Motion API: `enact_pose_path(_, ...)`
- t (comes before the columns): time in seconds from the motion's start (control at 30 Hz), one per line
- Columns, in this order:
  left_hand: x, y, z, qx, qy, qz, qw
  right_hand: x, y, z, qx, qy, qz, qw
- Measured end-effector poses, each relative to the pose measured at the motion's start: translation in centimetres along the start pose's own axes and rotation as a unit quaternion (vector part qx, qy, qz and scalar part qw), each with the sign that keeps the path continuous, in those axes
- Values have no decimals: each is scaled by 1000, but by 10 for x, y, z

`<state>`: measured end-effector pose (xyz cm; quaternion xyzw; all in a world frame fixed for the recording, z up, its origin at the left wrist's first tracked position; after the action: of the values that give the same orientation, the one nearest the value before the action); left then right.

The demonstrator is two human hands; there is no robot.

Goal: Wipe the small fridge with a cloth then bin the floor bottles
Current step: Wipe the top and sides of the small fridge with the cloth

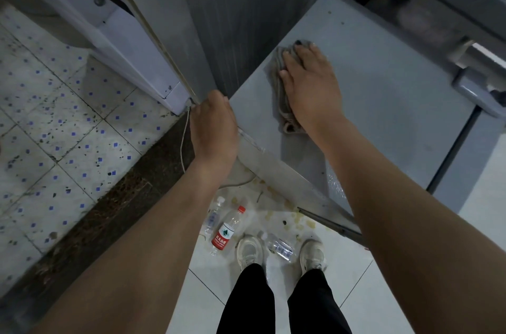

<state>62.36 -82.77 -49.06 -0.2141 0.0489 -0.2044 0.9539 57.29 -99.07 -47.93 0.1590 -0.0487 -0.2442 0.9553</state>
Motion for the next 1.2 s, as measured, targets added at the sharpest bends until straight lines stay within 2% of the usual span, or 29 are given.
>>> enact_pose_path(0.1, 5, -4, 2, 63, -1, -31, 998, 6, -12, 2, -3, 24, 0, 1000)
enact_pose_path(0.23, 23, -18, -6, 108, 36, -69, 991, 19, -18, 2, -1, 32, 47, 998)
enact_pose_path(0.4, 45, -54, -20, 93, 67, -113, 987, 42, -29, 3, 30, 3, 62, 998)
enact_pose_path(0.6, 57, -83, -36, 86, 81, -112, 987, 71, -39, 4, 45, -30, 48, 997)
enact_pose_path(0.7, 53, -85, -35, 95, 66, -129, 985, 84, -45, 5, 33, -39, 32, 998)
enact_pose_path(0.93, 55, -87, -35, 98, 97, -127, 982, 103, -65, 13, 23, -50, -31, 998)
enact_pose_path(1.2, 54, -88, -33, 93, 109, -127, 982, 63, -91, 26, 38, -99, -130, 986)
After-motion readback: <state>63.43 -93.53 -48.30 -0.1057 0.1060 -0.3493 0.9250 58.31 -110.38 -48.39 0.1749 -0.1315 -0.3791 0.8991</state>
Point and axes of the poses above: each hand's wrist, its own x-axis towards the middle knuckle, its own z-axis out of the back of the hand, y = z × x, the point moved 3 cm from there along x, towards the middle knuckle, and after that the axes turned 4 degrees about x, right-handed, at the moved point
